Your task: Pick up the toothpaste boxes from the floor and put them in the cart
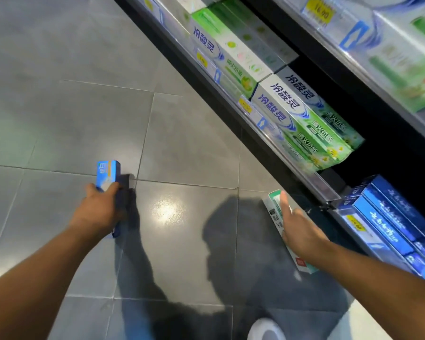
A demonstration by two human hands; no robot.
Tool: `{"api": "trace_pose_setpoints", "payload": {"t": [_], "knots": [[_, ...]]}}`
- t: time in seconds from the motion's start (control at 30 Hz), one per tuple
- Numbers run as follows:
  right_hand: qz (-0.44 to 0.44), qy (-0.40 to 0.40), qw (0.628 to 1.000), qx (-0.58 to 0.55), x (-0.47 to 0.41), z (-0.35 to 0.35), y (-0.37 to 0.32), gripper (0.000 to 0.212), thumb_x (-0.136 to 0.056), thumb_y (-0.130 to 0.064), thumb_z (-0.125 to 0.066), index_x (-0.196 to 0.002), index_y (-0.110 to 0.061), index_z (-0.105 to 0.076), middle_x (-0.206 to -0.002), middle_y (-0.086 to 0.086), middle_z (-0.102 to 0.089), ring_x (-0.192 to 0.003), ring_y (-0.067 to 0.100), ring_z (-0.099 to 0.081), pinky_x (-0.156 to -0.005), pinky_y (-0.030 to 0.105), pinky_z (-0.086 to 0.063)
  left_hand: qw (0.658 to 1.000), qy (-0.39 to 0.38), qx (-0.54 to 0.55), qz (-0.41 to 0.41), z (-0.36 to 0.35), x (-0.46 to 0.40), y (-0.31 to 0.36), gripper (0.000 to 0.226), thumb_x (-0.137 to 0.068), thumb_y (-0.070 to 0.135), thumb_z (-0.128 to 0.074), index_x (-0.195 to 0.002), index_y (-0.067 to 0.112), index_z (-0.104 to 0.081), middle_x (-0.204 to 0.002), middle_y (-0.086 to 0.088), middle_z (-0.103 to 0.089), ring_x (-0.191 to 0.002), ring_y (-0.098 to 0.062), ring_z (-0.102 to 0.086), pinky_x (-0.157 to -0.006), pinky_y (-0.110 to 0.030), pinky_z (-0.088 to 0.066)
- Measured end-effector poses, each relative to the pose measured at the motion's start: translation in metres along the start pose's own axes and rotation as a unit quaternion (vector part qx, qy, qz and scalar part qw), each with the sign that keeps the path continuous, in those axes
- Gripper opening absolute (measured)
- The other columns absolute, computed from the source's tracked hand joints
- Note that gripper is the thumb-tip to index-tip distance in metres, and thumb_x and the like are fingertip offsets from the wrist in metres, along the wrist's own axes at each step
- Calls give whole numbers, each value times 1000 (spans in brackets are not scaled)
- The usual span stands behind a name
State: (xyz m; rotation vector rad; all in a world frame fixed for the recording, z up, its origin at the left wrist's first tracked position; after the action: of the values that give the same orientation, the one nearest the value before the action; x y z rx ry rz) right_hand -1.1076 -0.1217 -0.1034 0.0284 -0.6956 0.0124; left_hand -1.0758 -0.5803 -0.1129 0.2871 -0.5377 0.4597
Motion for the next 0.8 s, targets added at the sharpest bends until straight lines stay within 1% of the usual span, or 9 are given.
{"api": "trace_pose_setpoints", "payload": {"t": [0.1, 0.23, 0.37, 0.47, 0.53, 0.57, 0.6, 0.67, 0.8], "knots": [[-20, -35, 998, 43, 37, 39, -22, 104, -92, -13, -57, -148, -26, 30, -133, 17, -41, -102, 31, -59, -75, 41, -48, 1000, -2, -14, -13, 44, 43, 19, 57, -86, 19, -67, -136, 26, -41, -121, -18, -30, -85, -37, -53, -75, -45, -55], [29, -27, 997, 65, 111, 128, -58, 97, -93, -12, -52, -150, -24, 26, -130, 16, -40, -102, 33, -60, -70, 38, -40, 1000, 10, 2, -28, 146, 120, 51, 58, -82, 21, -69, -132, 29, -41, -125, -15, -32, -82, -31, -51, -80, -43, -53], [65, -8, 997, 35, 212, 250, -86, 92, -94, -14, -49, -151, -24, 22, -130, 19, -42, -106, 37, -59, -77, 43, -46, 998, 16, -5, -65, 281, 224, 85, 53, -82, 27, -66, -128, 33, -40, -123, -9, -32, -81, -28, -54, -74, -39, -54], [55, 35, 998, -7, 305, 346, -91, 93, -93, -13, -47, -151, -27, 24, -127, 17, -46, -92, 33, -59, -73, 39, -45, 995, 15, -16, -93, 384, 309, 108, 49, -84, 28, -64, -127, 35, -40, -119, -6, -31, -77, -26, -56, -70, -36, -54], [60, 84, 995, -10, 364, 401, -91, 92, -91, -12, -41, -148, -24, 30, -125, 18, -49, -82, 29, -55, -63, 35, -44, 994, 16, -14, -111, 445, 357, 123, 47, -85, 32, -64, -125, 37, -40, -119, -4, -32, -78, -25, -57, -73, -37, -55], [56, 90, 994, -17, 391, 425, -90, 90, -90, -13, -38, -149, -23, 28, -127, 19, -48, -84, 29, -55, -60, 34, -43, 992, 16, -14, -123, 473, 379, 131, 47, -85, 36, -66, -124, 38, -39, -120, -4, -32, -81, -26, -58, -76, -38, -55], [43, 80, 995, -32, 417, 448, -88, 88, -91, -14, -40, -151, -26, 24, -130, 20, -46, -92, 31, -56, -61, 34, -44, 990, 13, -20, -136, 498, 400, 138, 48, -85, 40, -67, -123, 39, -38, -120, -3, -32, -84, -27, -59, -79, -40, -55], [18, 52, 997, -53, 465, 486, -82, 91, -93, -15, -49, -152, -31, 19, -139, 18, -40, -111, 36, -56, -74, 39, -46, 985, 18, -44, -169, 542, 437, 156, 49, -85, 44, -67, -123, 40, -37, -121, -3, -33, -88, -27, -60, -80, -39, -55], [-15, 96, 992, -85, 552, 537, -59, 96, -91, -18, -56, -152, -30, 17, -142, 18, -39, -117, 38, -54, -86, 44, -48, 965, 60, -89, -237, 607, 498, 186, 52, -83, 41, -69, -125, 41, -38, -122, -4, -38, -87, -26, -57, -78, -37, -53]]}}
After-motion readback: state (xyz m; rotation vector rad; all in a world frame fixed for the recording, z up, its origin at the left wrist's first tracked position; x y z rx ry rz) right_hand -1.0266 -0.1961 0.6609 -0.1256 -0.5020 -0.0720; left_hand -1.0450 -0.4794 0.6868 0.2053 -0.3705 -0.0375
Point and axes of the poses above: each hand's wrist, its own x-axis away from the middle knuckle, its own z-axis out of the back of the hand, y = z × x, the point moved 6 cm from there along -x, towards the middle knuckle
